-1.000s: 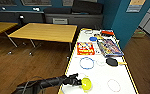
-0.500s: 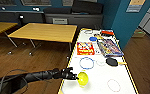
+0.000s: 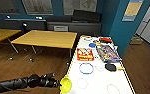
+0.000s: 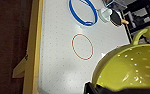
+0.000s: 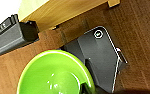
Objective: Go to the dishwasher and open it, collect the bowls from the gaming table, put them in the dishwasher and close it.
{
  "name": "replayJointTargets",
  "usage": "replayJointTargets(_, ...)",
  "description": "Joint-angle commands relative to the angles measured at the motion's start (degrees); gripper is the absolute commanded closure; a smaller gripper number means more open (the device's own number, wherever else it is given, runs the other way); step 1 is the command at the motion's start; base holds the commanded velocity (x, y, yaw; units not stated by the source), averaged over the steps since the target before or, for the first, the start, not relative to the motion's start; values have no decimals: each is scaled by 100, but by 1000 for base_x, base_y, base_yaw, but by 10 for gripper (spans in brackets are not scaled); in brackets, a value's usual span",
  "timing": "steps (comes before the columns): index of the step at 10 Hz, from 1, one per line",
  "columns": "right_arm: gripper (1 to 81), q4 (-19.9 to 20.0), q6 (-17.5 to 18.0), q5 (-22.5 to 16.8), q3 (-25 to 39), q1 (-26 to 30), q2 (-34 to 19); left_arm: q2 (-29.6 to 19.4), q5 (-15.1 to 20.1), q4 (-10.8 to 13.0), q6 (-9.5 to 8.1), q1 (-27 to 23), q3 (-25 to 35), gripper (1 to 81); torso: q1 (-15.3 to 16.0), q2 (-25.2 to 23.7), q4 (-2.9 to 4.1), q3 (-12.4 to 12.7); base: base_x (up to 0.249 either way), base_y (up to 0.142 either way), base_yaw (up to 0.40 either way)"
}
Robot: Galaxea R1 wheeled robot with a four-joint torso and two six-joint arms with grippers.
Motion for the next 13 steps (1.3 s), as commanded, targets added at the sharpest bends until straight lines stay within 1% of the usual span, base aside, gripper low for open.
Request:
replayJointTargets(1, 811, -97, -25, -425, 79, 165, -279, -685, -85, 571, 352, 1009, 756, 811, 0, 0, 0, 433, 0, 0, 0)
replayJointTargets(2, 811, -88, -25, -425, 62, 165, -235, -651, -207, 816, 343, 1396, 687, 811, 0, 0, 0, 608, 0, 0, 0)
replayJointTargets(3, 811, -88, -25, -425, 18, 156, -173, -589, -419, 1020, 343, 1872, 483, 811, -2, 0, 0, 784, 0, 0, 0)
replayJointTargets(4, 811, -88, -25, -425, -44, 138, -112, -510, -648, 1160, 343, 2318, 220, 811, -5, -2, 0, 944, 0, 0, 0)
replayJointTargets(5, 811, -88, -25, -434, -123, 138, -59, -413, -806, 1275, 343, 2654, -53, 811, -7, -2, 0, 660, 0, 0, 0)
replayJointTargets(6, 811, -97, -25, -442, -253, 103, 45, -300, -980, 1378, 352, 2962, -358, 811, -11, -5, 0, 822, 0, 0, 0)
replayJointTargets(7, 811, -106, -34, -434, -412, 50, 177, -229, -1218, 1502, 352, 3243, -587, 811, -20, -11, 0, 861, 0, 0, 0)
replayJointTargets(8, 811, -114, -43, -443, -641, -28, 353, -132, -1351, 1529, 360, 3515, -825, 811, -18, -11, 0, 905, 0, 0, 0)
replayJointTargets(9, 811, -185, -34, -434, -791, -107, 477, -36, -1473, 1529, 360, 3771, -1053, 811, -20, -13, 0, 898, 0, 0, 0)
replayJointTargets(10, 811, -263, -42, -434, -1045, -204, 721, 139, -1718, 1529, 456, 4043, -1412, 811, -22, -13, 0, 896, 0, 0, 0)
replayJointTargets(11, 811, -517, -26, -425, -1176, -344, 932, 324, -1903, 1512, 545, 4324, -1781, 811, -20, -13, 0, 896, 0, 0, 0)
replayJointTargets(12, 811, -686, -16, -425, -1483, -398, 1205, 456, -2106, 1513, 563, 4553, -2081, 811, -22, -13, 0, 896, 0, 0, 0)
replayJointTargets(13, 811, -695, -17, -468, -1781, -441, 1432, 596, -2350, 1512, 598, 4790, -2343, 811, -22, -15, 0, 898, 0, 0, 0)
